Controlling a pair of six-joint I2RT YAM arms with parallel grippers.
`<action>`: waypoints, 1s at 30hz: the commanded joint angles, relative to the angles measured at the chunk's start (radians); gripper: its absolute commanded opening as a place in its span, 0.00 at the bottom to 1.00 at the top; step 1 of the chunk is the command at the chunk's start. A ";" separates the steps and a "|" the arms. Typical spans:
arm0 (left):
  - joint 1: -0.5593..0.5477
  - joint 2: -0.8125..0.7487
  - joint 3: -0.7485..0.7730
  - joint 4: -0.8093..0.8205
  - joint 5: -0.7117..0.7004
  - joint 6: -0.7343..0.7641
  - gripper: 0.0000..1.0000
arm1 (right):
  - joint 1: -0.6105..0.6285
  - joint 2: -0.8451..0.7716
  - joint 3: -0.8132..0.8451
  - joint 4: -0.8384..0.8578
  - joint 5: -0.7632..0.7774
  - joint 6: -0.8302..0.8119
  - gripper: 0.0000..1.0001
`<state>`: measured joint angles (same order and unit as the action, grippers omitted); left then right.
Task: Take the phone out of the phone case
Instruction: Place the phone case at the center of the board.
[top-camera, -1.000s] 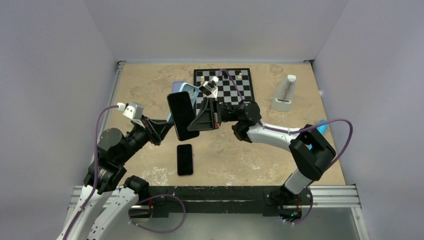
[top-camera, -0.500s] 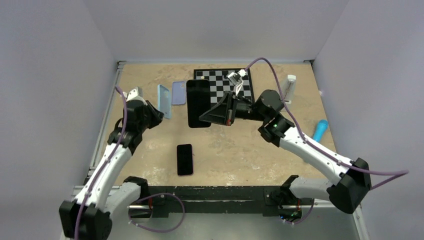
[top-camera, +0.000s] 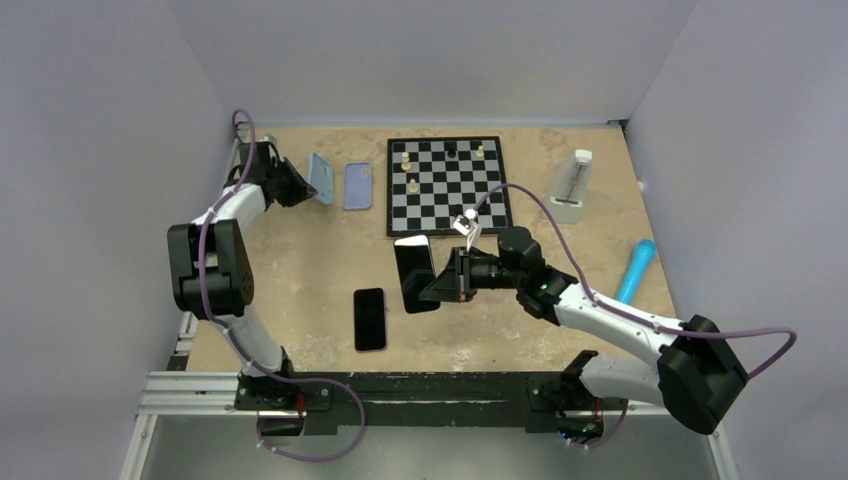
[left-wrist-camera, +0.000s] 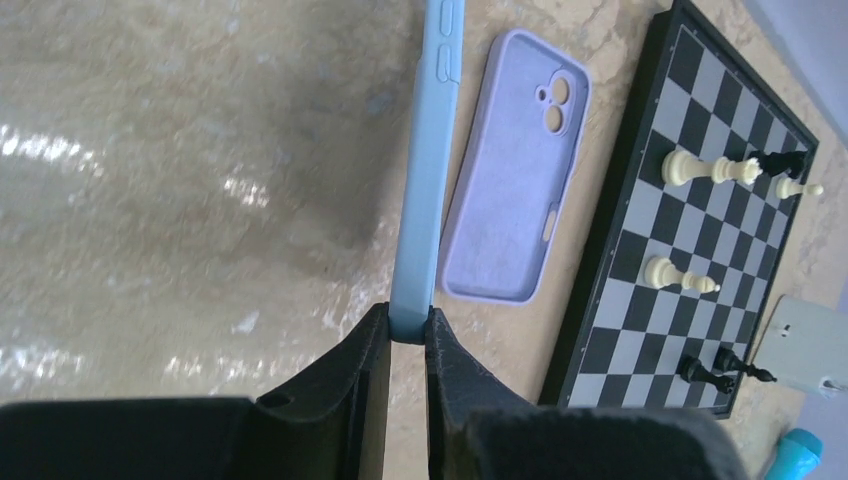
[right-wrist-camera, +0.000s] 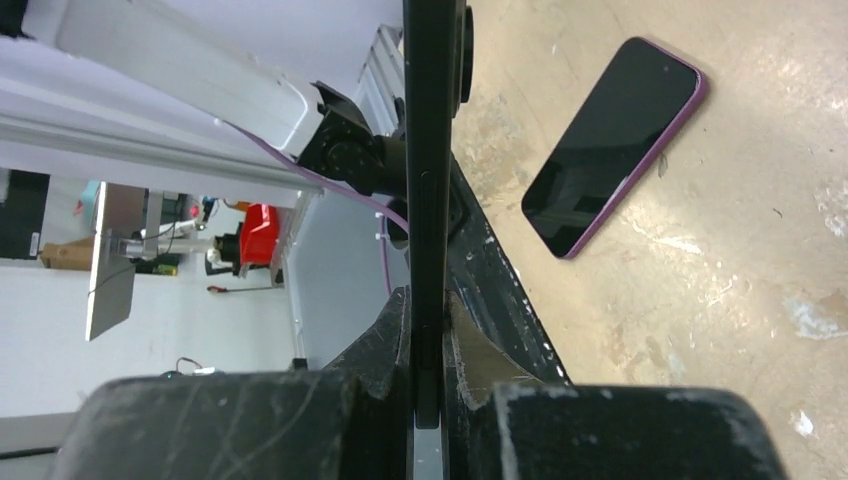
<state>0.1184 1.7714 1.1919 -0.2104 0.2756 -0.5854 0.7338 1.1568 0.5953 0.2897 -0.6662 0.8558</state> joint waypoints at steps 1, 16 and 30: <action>0.024 0.078 0.126 0.040 0.178 0.050 0.00 | 0.003 -0.056 0.005 0.125 0.017 0.013 0.00; 0.033 0.225 0.230 -0.172 0.113 0.033 0.03 | 0.033 0.097 0.040 0.136 0.030 0.071 0.00; 0.032 0.085 0.282 -0.327 -0.016 -0.046 0.85 | 0.193 0.421 -0.090 0.376 0.133 0.360 0.00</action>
<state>0.1440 1.9846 1.4364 -0.4786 0.3195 -0.5816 0.9092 1.5337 0.5522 0.4667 -0.5884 1.0790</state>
